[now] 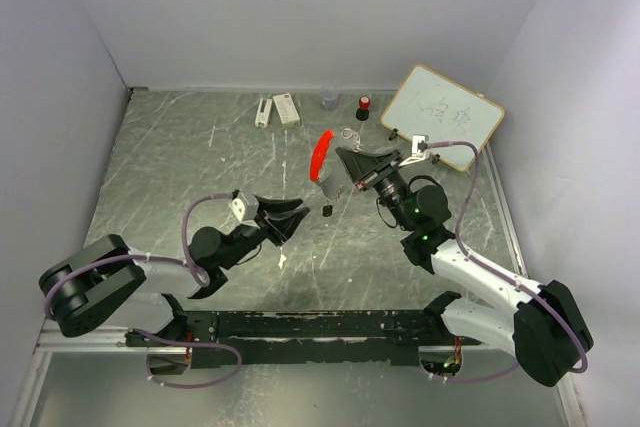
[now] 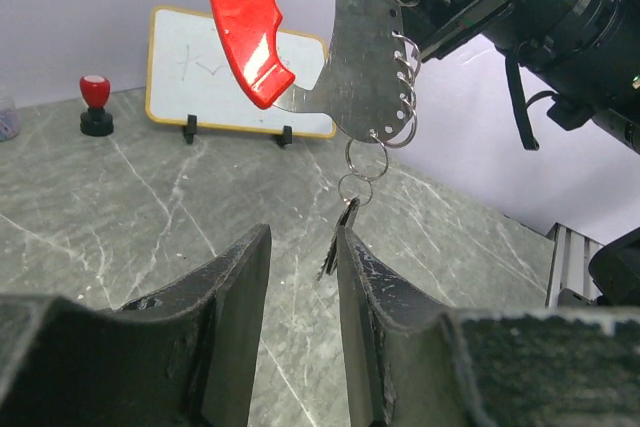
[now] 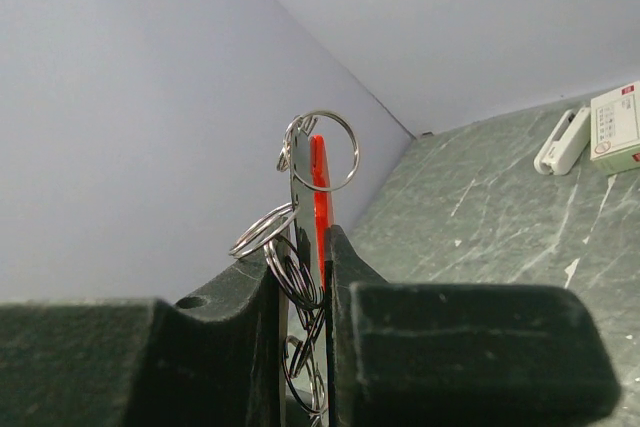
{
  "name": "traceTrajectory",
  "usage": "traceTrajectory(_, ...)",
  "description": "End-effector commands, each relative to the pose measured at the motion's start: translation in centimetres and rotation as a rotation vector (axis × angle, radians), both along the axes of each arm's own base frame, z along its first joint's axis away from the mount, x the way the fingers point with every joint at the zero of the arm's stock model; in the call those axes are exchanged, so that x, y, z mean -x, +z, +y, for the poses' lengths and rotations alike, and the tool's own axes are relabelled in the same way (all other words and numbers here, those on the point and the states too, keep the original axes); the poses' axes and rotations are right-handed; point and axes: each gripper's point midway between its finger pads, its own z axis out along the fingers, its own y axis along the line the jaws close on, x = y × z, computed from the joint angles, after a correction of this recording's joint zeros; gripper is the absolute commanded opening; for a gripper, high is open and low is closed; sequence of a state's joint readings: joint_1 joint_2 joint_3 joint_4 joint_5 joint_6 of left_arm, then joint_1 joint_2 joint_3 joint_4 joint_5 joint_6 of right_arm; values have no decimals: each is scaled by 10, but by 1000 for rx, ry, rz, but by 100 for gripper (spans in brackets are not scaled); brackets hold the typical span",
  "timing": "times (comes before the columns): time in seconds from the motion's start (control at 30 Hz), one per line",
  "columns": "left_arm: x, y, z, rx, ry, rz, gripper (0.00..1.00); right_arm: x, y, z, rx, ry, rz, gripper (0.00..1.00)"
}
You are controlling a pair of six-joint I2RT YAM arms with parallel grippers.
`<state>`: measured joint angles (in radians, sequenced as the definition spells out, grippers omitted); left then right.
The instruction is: Put the keys on the keyring
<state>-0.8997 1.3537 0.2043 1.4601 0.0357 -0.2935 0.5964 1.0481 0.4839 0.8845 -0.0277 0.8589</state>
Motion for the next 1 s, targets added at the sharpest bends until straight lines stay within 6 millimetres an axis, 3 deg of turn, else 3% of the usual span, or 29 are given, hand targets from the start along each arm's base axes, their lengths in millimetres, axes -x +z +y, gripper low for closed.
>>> traceTrajectory(0.0,-1,3,5,-12,33,-32,43,-3,16,-14,-141,-45,36,0)
traceTrajectory(0.37,-1,7,-8,-21,15,-117,46,-4,24,-18,-266,-32,56,0)
traceTrajectory(0.63,10,13,-18,28,-37,-216,62,-3,27,-15,-271,-10,43,0)
traceTrajectory(0.97,9,21,-28,13,-53,-286,69,2,24,-15,-269,9,37,0)
